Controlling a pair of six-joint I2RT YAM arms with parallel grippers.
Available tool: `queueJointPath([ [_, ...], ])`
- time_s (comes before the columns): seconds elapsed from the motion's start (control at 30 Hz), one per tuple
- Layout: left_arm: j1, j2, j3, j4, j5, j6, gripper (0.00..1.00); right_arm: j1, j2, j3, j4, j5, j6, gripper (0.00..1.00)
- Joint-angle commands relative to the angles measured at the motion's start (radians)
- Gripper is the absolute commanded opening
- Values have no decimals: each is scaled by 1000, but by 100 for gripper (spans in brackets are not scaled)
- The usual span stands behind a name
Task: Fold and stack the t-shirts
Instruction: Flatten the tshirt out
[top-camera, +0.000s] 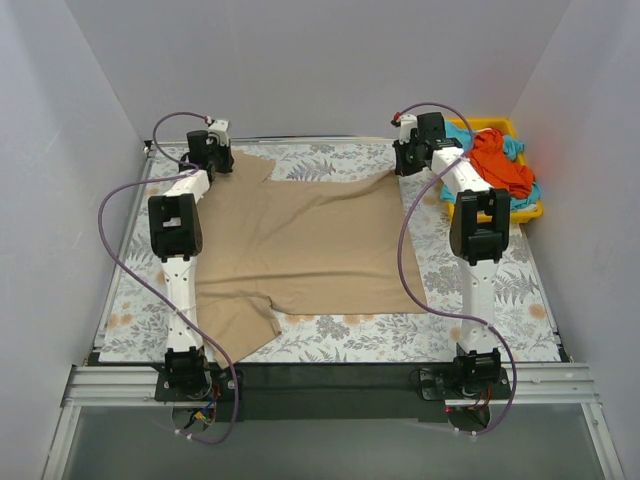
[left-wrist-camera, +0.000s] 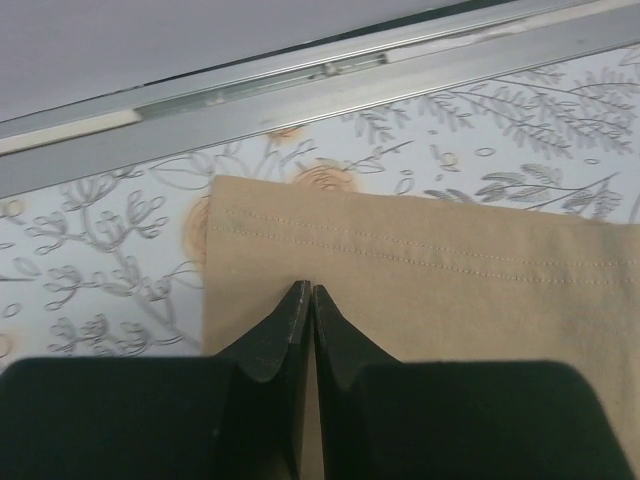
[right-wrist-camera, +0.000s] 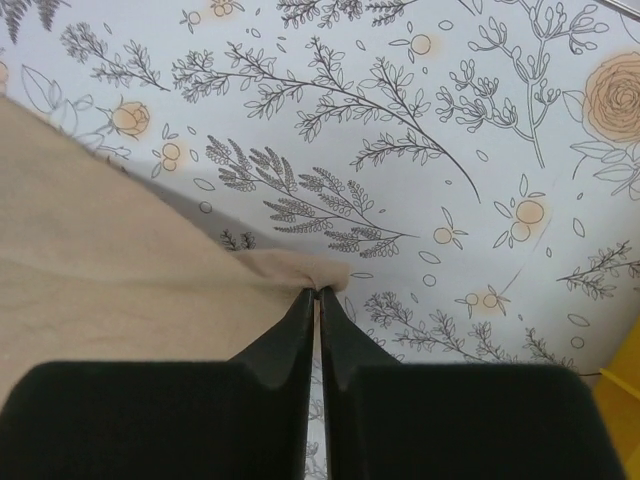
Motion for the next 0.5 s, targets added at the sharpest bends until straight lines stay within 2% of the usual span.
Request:
queueJointPath([
  [0.0,65,-18,-3,-108,-101,29,8,13,35,47,27,16,12,11],
  [0.07,68,-15,3,-104,-107,27,8,15,49,59,34,20,17,17],
  [0.17,74,1,25,-102,-119,24,8,18,73,81,40,37,29,20],
  [0.27,76,17,47,-90,-135,20,10,18,95,104,46,59,41,28],
  [0.3,77,31,58,-91,-139,20,10,19,101,110,48,65,41,35],
  [0.4,79,57,103,-91,-124,6,17,22,86,101,48,68,37,47],
  [0.47,78,57,118,-87,-83,-11,22,24,61,78,48,48,21,50],
])
